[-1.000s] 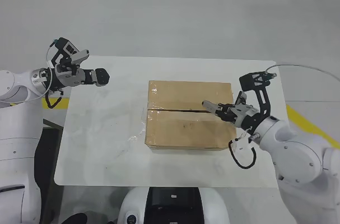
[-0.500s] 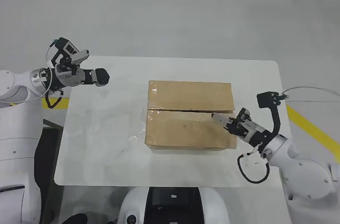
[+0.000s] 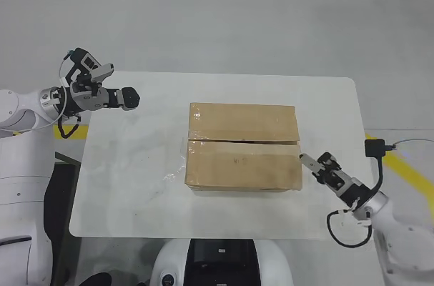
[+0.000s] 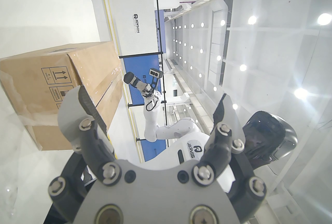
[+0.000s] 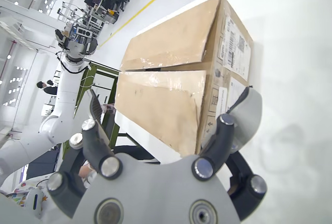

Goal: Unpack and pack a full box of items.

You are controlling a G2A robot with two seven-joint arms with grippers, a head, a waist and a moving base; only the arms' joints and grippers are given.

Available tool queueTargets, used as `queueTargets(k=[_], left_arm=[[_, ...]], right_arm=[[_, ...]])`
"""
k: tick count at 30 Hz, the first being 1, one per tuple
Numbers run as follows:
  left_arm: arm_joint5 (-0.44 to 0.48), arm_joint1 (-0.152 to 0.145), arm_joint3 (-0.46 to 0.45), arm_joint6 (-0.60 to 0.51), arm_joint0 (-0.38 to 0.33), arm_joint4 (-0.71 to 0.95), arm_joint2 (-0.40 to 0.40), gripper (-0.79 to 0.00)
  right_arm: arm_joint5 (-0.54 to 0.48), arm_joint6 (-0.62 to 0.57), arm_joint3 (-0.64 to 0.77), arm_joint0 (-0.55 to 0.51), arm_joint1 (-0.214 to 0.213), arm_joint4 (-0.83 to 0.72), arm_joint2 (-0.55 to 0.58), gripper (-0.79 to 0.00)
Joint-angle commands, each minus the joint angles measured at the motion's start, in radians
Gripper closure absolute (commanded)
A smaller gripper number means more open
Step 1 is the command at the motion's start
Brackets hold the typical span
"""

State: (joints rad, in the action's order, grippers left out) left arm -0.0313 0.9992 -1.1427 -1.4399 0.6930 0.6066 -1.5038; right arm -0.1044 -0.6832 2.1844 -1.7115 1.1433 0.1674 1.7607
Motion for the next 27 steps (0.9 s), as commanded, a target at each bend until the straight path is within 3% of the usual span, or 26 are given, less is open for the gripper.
queueTargets(k=[1, 11, 22, 27], left_arm=[[0.000, 0.000, 0.000, 0.000, 0.000, 0.000, 0.000, -0.785], [0.000, 0.000, 0.000, 0.000, 0.000, 0.000, 0.000, -0.785], [0.000, 0.000, 0.000, 0.000, 0.000, 0.000, 0.000, -0.785], [0.000, 0.000, 0.000, 0.000, 0.000, 0.000, 0.000, -0.785]], right_arm=[[-0.039, 0.022, -0.035, -0.005, 0.001, -0.032, -0.005, -0.785], [-0.226, 0.055, -0.223, 0.028, 0.002, -0.174, -0.016, -0.785], [-0.415, 0.041, -0.348, 0.072, 0.003, -0.310, -0.066, -0.785], [-0.453, 0.003, -0.378, 0.105, -0.001, -0.340, -0.080, -0.785]])
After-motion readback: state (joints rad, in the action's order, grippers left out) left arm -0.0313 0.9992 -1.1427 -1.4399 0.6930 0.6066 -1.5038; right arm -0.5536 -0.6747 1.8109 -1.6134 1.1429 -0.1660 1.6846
